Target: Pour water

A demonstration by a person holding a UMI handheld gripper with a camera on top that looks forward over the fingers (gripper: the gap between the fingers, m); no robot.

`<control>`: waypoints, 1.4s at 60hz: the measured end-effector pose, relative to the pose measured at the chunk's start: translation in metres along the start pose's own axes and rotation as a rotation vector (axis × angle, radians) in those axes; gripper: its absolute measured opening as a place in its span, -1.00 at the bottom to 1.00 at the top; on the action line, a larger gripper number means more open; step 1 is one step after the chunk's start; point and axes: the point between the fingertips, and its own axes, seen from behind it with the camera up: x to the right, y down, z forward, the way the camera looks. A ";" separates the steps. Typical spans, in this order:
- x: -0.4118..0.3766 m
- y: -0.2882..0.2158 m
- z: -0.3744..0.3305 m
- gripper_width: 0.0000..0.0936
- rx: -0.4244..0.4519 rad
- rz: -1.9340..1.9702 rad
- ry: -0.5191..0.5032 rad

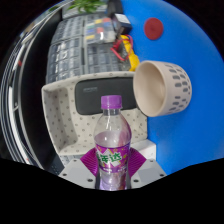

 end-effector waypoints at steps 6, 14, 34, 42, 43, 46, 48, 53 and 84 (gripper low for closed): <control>0.001 0.002 0.003 -0.25 -0.042 0.163 -0.003; 0.003 -0.002 0.003 -0.25 -0.054 0.300 0.003; -0.003 -0.007 -0.015 -0.25 -0.108 0.139 0.040; -0.030 -0.024 -0.029 -0.25 -0.117 -0.212 0.017; -0.038 -0.028 -0.032 -0.25 -0.122 -0.258 0.023; -0.056 -0.045 -0.036 -0.25 -0.103 -0.392 0.005; -0.069 -0.058 -0.040 -0.25 -0.082 -0.493 -0.005; -0.092 -0.083 -0.049 -0.25 -0.059 -0.768 -0.006; -0.043 -0.277 -0.051 -0.25 0.159 -1.665 0.214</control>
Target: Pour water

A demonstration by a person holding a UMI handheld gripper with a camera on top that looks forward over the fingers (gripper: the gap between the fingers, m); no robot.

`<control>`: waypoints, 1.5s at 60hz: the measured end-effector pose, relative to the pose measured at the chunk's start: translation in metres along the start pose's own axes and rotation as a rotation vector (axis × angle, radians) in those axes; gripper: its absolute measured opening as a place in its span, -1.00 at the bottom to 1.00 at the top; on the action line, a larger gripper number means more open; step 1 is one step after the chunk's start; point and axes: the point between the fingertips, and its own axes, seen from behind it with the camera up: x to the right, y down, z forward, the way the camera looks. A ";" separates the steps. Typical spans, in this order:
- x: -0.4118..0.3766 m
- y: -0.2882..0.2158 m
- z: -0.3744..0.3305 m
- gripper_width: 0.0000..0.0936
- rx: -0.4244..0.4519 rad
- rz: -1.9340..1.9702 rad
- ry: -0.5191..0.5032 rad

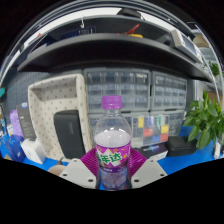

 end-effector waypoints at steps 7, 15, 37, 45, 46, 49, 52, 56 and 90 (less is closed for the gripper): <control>0.010 0.030 0.016 -0.25 -0.045 -0.030 -0.006; 0.020 0.040 0.027 -0.22 0.009 0.032 -0.014; 0.021 0.039 0.021 0.03 0.045 0.013 0.016; 0.025 0.052 0.017 0.42 -0.018 -0.021 0.067; 0.025 0.054 0.015 0.41 -0.027 -0.025 0.069; 0.023 0.059 0.008 0.41 -0.041 -0.031 0.069; 0.019 0.064 -0.004 0.41 -0.049 -0.024 0.059; 0.017 0.074 -0.022 0.41 -0.077 -0.020 0.060; -0.040 0.023 -0.203 0.40 -0.154 0.005 0.032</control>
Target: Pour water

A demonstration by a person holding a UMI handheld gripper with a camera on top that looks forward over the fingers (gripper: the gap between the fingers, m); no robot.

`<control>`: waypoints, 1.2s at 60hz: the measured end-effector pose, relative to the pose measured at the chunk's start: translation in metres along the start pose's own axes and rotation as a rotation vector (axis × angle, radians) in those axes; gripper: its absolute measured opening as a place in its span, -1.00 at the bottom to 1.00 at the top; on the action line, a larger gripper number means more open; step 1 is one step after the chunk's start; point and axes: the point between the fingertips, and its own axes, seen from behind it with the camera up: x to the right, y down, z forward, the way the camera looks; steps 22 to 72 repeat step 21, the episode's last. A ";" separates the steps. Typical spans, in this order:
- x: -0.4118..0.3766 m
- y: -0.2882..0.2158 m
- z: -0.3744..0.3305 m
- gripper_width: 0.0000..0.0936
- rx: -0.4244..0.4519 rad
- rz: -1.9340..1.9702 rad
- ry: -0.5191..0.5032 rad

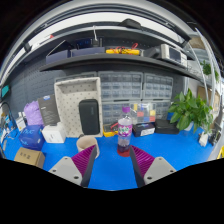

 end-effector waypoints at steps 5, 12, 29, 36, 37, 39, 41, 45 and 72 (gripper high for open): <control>-0.008 -0.008 -0.016 0.41 0.005 -0.008 -0.011; -0.010 -0.016 -0.033 0.42 0.006 -0.015 0.006; -0.015 -0.030 -0.046 0.40 0.036 -0.004 -0.002; -0.015 -0.030 -0.046 0.40 0.036 -0.004 -0.002; -0.015 -0.030 -0.046 0.40 0.036 -0.004 -0.002; -0.015 -0.030 -0.046 0.40 0.036 -0.004 -0.002; -0.015 -0.030 -0.046 0.40 0.036 -0.004 -0.002; -0.015 -0.030 -0.046 0.40 0.036 -0.004 -0.002; -0.015 -0.030 -0.046 0.40 0.036 -0.004 -0.002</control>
